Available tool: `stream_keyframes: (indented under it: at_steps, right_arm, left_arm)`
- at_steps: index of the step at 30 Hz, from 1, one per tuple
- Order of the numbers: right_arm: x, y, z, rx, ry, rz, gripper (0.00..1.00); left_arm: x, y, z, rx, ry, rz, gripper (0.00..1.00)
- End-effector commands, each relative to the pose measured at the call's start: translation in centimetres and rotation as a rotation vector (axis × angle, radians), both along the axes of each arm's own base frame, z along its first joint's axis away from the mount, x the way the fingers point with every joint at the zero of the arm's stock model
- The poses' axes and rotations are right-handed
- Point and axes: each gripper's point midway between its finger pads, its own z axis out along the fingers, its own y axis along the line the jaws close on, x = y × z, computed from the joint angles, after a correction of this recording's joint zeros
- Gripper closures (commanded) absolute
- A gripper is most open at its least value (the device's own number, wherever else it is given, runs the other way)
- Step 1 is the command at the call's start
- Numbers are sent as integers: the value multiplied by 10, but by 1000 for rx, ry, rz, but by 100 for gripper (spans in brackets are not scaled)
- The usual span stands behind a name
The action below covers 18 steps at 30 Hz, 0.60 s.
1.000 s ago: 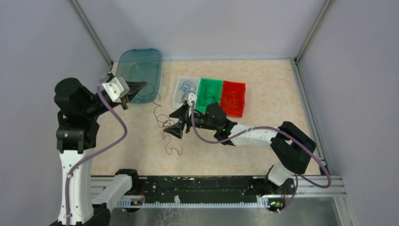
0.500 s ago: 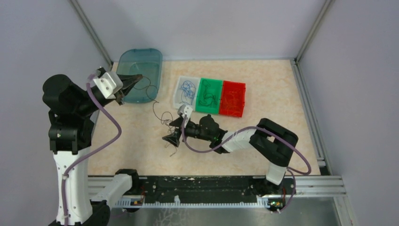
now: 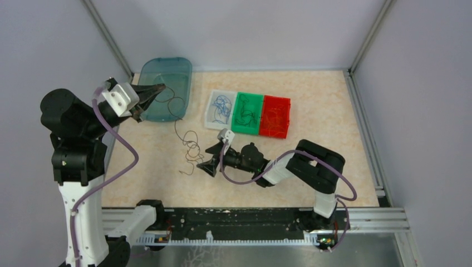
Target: Untangle the cables
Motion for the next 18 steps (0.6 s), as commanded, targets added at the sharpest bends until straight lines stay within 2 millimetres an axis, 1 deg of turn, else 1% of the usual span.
stream_keyframes:
  at_steps: [1,4,5,7,9,11,12,15,18]
  right_arm:
    - [10,10,33,94,-58,-33,21]
    - [6,16,37,110,-53,2,22]
    - [5,18,37,113,-49,12,26]
    - [4,19,37,119,-49,18,46]
    - [3,19,35,115,-48,24,72]
    - [2,16,31,108,-40,21,92]
    - [2,14,28,102,-33,13,100]
    - [6,6,14,69,-10,-33,100]
    - [14,-5,-10,-7,26,-101,100]
  left_arm:
    - [-4,-1,12,-16,-24,-2,100]
    - [-4,-1,14,-18,-25,-4,100]
    - [-5,-1,14,-19,-26,-6,100]
    - [-5,-1,17,-20,-33,-4,100]
    - [-6,0,21,-19,-45,0,100]
    - [-5,2,27,-18,-70,14,100]
    - [-4,4,31,-15,-91,27,100]
    - [1,13,51,-17,-176,96,100]
    - [7,27,77,-18,-294,193,100]
